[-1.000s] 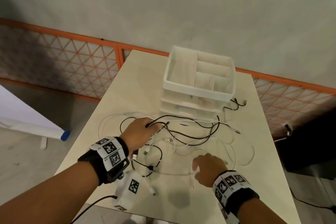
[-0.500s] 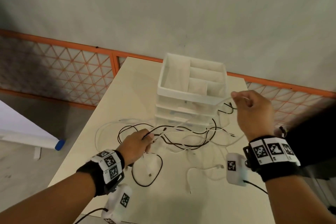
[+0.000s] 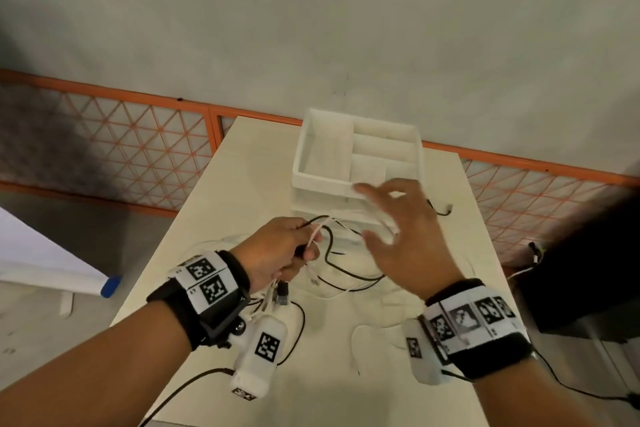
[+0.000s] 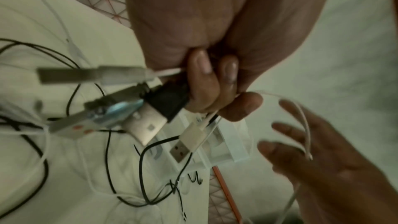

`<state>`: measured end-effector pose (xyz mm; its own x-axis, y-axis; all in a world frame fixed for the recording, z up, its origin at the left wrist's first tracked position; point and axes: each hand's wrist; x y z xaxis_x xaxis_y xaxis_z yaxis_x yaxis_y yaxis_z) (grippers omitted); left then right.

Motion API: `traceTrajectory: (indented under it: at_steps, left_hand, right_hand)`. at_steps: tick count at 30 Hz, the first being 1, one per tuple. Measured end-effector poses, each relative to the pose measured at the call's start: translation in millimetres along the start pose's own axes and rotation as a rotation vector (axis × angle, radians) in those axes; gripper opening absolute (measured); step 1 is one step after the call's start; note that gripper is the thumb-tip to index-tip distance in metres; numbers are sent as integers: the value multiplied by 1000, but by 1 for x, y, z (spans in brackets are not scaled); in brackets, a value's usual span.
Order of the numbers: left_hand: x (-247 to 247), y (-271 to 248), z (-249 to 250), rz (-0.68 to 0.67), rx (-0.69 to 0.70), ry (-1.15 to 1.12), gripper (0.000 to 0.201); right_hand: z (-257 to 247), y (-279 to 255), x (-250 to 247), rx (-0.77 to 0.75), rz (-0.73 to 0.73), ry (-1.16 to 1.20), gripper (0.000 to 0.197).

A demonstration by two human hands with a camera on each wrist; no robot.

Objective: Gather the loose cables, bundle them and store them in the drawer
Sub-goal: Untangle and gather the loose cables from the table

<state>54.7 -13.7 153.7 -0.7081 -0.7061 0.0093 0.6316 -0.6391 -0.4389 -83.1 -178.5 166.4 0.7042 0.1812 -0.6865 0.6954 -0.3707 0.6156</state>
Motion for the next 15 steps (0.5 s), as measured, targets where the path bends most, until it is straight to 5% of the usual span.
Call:
traceTrajectory:
  at_steps: [4,8,15]
  left_hand:
    - [9,-2,1,-74,9,-1,21]
    - [1,-5,4,-41,80,58,23]
    - [5,-5,6,-14,190,142,27]
  right_hand:
    - [-26,3,14,61,-210,242,24]
    - [-25,4,9,294,-291,372,17]
    - [-28,3,13,439,-399,268,18]
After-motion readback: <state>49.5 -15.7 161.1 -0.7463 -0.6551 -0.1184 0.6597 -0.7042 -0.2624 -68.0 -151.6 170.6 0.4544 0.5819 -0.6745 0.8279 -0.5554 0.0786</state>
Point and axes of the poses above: each hand's wrist, its own y-axis towards the middle knuckle, its own x-axis out of the palm, z = x × y, and after that the axes turned 11 degrees about z, right-handed
